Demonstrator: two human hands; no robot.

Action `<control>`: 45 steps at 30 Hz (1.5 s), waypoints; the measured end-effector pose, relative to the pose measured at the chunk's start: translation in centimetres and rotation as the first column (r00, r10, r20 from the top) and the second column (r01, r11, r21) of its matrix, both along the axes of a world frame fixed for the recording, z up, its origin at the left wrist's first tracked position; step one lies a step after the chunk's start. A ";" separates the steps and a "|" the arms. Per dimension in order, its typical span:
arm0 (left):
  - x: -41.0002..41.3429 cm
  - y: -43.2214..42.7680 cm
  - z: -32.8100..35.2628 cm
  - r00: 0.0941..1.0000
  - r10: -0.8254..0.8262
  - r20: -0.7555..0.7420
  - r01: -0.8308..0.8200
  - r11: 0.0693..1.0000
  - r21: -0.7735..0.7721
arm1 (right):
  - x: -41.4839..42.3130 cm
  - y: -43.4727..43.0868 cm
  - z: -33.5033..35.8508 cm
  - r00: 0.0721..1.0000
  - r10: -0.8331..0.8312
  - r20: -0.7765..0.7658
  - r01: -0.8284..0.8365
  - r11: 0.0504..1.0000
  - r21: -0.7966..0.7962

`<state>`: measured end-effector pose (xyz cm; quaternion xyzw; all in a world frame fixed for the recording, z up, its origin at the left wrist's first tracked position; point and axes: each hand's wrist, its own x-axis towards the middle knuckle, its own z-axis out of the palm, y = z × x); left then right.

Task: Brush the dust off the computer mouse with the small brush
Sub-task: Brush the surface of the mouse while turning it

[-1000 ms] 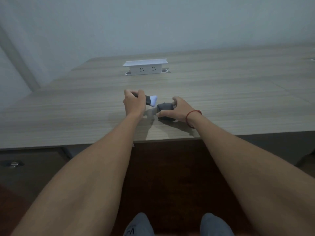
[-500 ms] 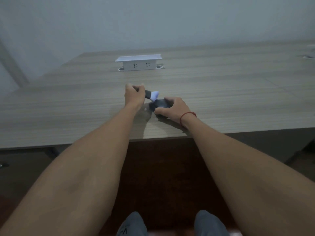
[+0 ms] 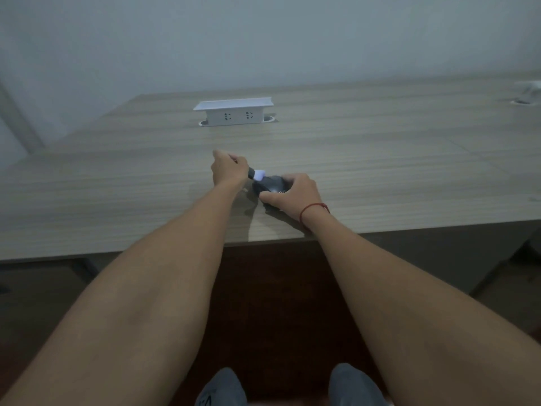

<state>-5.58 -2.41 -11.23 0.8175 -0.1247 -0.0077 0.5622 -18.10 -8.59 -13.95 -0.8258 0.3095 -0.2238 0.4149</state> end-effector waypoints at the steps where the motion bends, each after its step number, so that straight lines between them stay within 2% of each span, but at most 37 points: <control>1: -0.2 0.0 0.1 1.000 -0.028 -0.013 0.028 0.999 -0.018 | 0.0 0.2 -0.2 0.999 -0.034 0.003 0.034 0.999 0.013; 3: -0.8 0.1 0.1 0.995 -0.080 -0.058 0.077 0.996 -0.046 | -0.3 0.7 -0.5 0.995 -0.103 0.014 0.102 0.994 0.026; 6: -2.1 0.5 -0.1 0.993 -0.069 -0.098 0.064 0.996 -0.054 | -1.6 2.1 -0.2 0.990 -0.140 0.007 0.140 0.990 -0.031; 8: -2.7 0.8 -0.2 0.992 -0.068 -0.105 0.064 0.997 -0.046 | -2.4 2.4 0.3 0.993 -0.109 -0.035 0.106 0.991 -0.087; 12: -3.3 1.4 0.0 0.975 -0.167 -0.144 0.164 0.986 -0.029 | -2.1 2.2 1.0 0.990 -0.027 -0.135 0.008 0.990 -0.137; 15: -3.4 1.4 0.0 0.964 -0.222 -0.145 0.213 0.974 -0.075 | -1.6 2.0 0.4 0.986 -0.037 -0.161 0.006 0.982 -0.188; 17: -3.8 1.3 0.2 0.948 -0.271 -0.168 0.255 0.960 -0.113 | -1.3 2.1 -0.1 0.989 -0.072 -0.132 0.051 0.986 -0.158; 20: -3.9 0.7 0.1 0.947 -0.285 -0.148 0.283 0.958 -0.034 | -1.2 2.1 0.0 0.994 -0.091 -0.055 0.084 0.989 -0.123; 25: -3.0 0.7 -0.5 0.968 -0.213 -0.133 0.209 0.977 -0.039 | -3.1 0.5 1.3 0.956 0.153 -0.249 -0.144 0.988 0.050; 28: -3.1 1.0 -0.5 0.963 -0.217 -0.157 0.200 0.973 -0.116 | -3.3 0.2 1.0 0.928 0.166 -0.333 -0.174 0.985 0.006; 32: -3.9 1.4 0.3 0.940 -0.285 -0.186 0.258 0.953 -0.160 | -3.8 0.9 0.4 0.963 0.053 -0.263 -0.098 0.982 -0.161; 34: -4.1 1.4 0.3 0.942 -0.294 -0.164 0.282 0.955 -0.088 | -4.0 1.2 0.4 0.976 0.046 -0.211 -0.091 0.974 -0.209; 37: -3.8 1.5 0.4 0.975 -0.213 -0.059 0.214 0.977 0.013 | -4.1 1.6 0.6 0.971 0.043 -0.237 -0.095 0.973 -0.210; 39: -3.5 1.4 0.7 0.979 -0.205 -0.021 0.205 0.979 0.004 | -3.8 1.5 0.5 0.971 0.024 -0.237 -0.080 0.969 -0.232; 41: -3.6 1.1 1.1 0.961 -0.275 -0.034 0.274 0.961 -0.028 | -3.5 1.4 0.1 0.977 0.010 -0.214 -0.065 0.965 -0.254; 43: -3.8 0.8 1.1 0.952 -0.304 -0.028 0.305 0.952 0.014 | -3.1 1.2 -0.2 0.979 -0.002 -0.205 -0.053 0.964 -0.259; 45: -3.8 0.7 0.9 0.966 -0.258 0.018 0.257 0.965 0.049 | -3.0 1.2 -0.3 0.975 -0.015 -0.220 -0.045 0.962 -0.268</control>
